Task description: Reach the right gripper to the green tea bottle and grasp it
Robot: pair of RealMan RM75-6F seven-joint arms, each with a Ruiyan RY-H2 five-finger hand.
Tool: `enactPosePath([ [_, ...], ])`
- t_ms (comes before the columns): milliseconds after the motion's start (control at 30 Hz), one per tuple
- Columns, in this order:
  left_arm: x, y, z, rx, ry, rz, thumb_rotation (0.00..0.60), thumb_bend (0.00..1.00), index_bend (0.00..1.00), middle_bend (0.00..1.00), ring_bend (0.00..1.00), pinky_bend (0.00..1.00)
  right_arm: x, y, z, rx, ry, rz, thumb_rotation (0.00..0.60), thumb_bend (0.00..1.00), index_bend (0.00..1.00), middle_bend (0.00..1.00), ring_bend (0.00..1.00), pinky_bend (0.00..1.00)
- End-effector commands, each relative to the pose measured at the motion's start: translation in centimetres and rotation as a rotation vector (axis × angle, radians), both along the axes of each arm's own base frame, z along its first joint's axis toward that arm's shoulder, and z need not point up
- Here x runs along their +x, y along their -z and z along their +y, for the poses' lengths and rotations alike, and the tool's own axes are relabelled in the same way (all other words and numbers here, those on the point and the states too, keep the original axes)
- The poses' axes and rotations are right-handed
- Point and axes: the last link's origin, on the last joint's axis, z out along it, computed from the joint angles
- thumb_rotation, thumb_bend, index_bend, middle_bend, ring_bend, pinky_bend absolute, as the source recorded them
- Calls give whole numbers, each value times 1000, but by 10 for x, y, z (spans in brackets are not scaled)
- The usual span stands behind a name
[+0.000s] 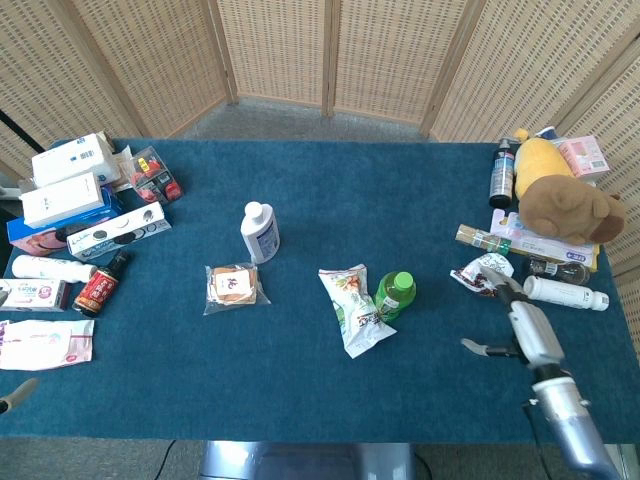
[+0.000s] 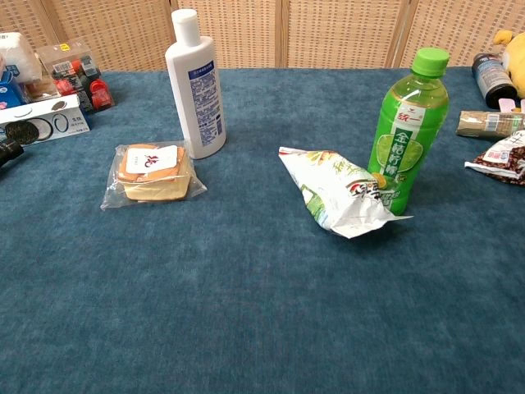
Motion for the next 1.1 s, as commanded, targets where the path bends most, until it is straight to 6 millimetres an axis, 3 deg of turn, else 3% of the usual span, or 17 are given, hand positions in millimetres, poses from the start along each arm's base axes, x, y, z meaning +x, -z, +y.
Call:
enactPosePath([
  [33,0,-1,0,3,-2,1,600,0,0,0,0,0,11,21,-23,36,16,-65,600,0,0,0,0,0],
  [233,-3,-2,3,7,-13,4,600,0,0,0,0,0,25,42,-38,74,36,-141,600,0,0,0,0,0],
  [900,-7,-2,7,2,-31,-5,600,0,0,0,0,0,78,86,-53,170,62,-400,600,0,0,0,0,0],
  [1067,-9,-3,8,6,-38,-9,600,0,0,0,0,0,83,93,-59,125,81,-446,600,0,1,0,0,1],
  [1100,-9,-3,8,6,-39,-10,600,0,0,0,0,0,82,95,-60,96,86,-445,600,0,45,38,9,43],
])
